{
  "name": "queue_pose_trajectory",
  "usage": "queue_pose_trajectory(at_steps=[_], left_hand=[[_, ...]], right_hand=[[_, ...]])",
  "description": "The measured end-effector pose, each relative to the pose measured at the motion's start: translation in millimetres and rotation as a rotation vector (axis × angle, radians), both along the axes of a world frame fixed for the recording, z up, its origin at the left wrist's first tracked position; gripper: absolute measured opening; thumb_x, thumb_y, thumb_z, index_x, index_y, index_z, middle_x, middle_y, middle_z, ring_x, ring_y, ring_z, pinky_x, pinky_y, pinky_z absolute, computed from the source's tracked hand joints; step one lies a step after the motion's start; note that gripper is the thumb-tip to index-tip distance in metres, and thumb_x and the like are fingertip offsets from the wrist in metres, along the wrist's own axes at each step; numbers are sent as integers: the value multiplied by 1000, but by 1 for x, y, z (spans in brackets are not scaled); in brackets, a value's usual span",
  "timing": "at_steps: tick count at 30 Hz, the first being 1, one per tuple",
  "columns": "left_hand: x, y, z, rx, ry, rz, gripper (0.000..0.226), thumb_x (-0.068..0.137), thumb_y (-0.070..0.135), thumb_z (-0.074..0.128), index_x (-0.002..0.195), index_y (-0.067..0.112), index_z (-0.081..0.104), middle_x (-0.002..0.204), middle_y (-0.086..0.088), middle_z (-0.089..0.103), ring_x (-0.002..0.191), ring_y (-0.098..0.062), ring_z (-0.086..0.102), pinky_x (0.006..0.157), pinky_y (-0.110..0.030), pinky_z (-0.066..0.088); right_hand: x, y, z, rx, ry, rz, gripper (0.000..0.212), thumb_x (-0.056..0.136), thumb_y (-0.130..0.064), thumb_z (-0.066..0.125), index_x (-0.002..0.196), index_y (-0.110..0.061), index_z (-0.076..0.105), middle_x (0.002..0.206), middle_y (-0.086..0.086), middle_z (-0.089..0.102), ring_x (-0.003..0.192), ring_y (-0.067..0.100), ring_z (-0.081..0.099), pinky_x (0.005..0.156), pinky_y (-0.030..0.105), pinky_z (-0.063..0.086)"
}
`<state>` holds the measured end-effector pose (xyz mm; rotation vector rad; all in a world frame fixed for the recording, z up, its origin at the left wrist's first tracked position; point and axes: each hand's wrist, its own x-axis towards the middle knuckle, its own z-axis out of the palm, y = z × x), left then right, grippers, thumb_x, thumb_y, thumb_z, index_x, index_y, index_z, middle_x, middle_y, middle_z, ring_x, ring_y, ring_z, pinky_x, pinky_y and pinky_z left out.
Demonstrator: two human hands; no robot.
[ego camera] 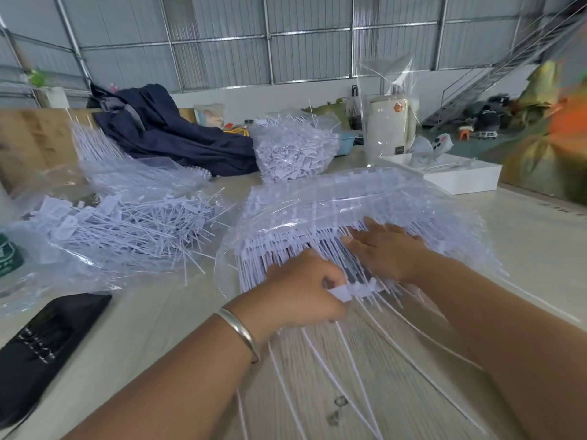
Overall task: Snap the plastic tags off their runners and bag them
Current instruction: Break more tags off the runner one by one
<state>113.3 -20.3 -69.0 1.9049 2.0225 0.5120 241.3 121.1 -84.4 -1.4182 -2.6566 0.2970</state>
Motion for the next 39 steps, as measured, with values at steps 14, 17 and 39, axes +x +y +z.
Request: queue_pose_trajectory(at_steps=[14,17,39], left_hand=[[-4,-12,20,659,461,213,33,69,54,47,54,25,41,65,8,48,57,-14,46,47,-21,22],[-7,-11,22,686,513,246,38,69,61,43,66,28,62,85,11,55,82,-13,48,51,-23,21],[-16,-13,14,407,6,-218,12,63,26,67,65,16,63,67,6,53,74,-10,46,75,-24,34]], right_hand=[[12,-30,42,-21,661,323,61,88,-55,54,48,-10,60,45,3,56,43,8,49,48,12,37],[20,-28,49,-216,700,325,64,76,-67,52,68,-7,72,62,10,66,47,15,57,50,16,45],[22,-17,29,-323,248,170,59,95,-64,22,117,-30,64,126,-4,62,123,21,51,113,41,31]])
